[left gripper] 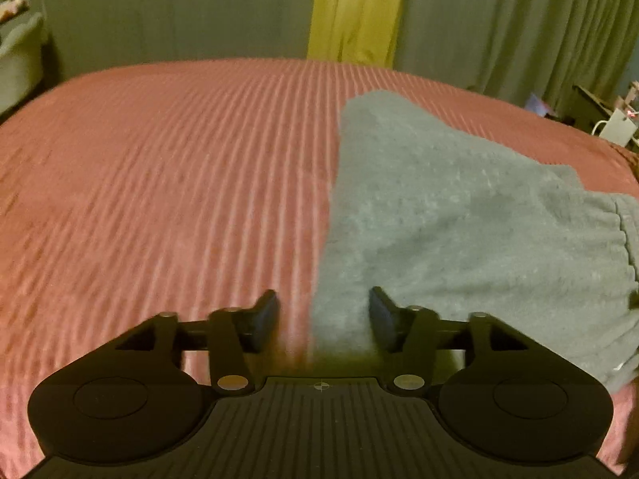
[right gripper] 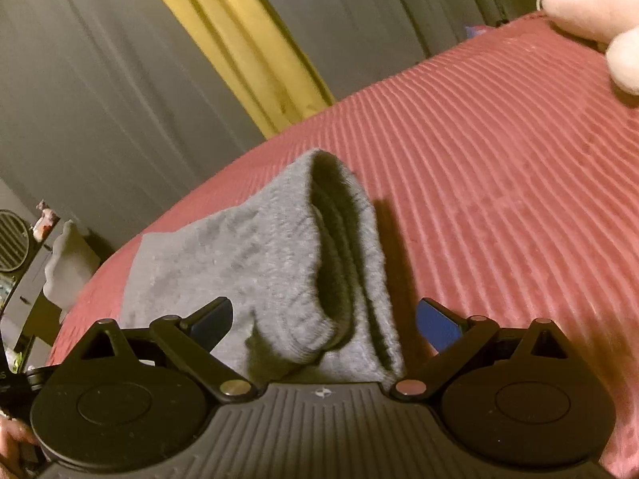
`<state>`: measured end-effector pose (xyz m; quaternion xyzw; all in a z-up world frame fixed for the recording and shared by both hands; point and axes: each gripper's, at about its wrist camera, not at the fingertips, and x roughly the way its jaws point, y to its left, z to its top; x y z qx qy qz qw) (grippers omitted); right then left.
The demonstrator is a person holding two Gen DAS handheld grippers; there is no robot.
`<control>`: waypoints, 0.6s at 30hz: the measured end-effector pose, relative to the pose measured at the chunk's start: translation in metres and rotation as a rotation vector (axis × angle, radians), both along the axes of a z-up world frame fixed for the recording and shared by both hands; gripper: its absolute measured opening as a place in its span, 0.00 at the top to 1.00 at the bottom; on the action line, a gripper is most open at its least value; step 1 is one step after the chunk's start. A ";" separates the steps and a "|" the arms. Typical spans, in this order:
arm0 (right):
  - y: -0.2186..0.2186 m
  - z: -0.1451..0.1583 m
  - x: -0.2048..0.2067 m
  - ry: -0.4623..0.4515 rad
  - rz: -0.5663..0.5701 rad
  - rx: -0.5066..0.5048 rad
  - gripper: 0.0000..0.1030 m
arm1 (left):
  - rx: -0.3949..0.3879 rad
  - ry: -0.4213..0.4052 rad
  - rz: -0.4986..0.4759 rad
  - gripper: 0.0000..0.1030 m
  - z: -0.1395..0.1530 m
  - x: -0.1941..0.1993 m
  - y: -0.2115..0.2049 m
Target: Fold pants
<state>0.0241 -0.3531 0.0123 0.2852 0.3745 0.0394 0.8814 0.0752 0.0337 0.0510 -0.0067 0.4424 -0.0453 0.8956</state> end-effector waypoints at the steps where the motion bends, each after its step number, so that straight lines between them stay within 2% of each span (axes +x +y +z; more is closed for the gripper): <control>1: 0.000 0.001 0.001 0.006 0.000 -0.007 0.04 | 0.028 -0.009 0.000 0.30 0.002 -0.004 0.000; 4: -0.004 0.001 0.002 0.020 -0.015 0.010 0.04 | 0.051 -0.010 -0.025 0.22 0.008 -0.008 -0.004; 6: -0.010 -0.001 0.008 0.048 -0.020 0.061 0.04 | 0.017 0.013 -0.038 0.07 0.015 -0.013 0.004; 9: -0.016 -0.010 0.018 0.123 -0.020 0.125 0.04 | -0.050 0.053 -0.039 0.08 0.018 -0.013 0.002; 12: -0.021 -0.020 0.025 0.194 -0.005 0.184 0.04 | -0.078 0.064 -0.063 0.08 0.019 -0.008 -0.008; 15: -0.020 -0.022 0.028 0.182 0.017 0.202 0.04 | -0.091 0.081 -0.093 0.07 0.017 0.001 -0.020; 18: -0.014 -0.022 0.034 0.160 0.092 0.201 0.04 | -0.099 0.108 -0.090 0.07 0.012 0.009 -0.023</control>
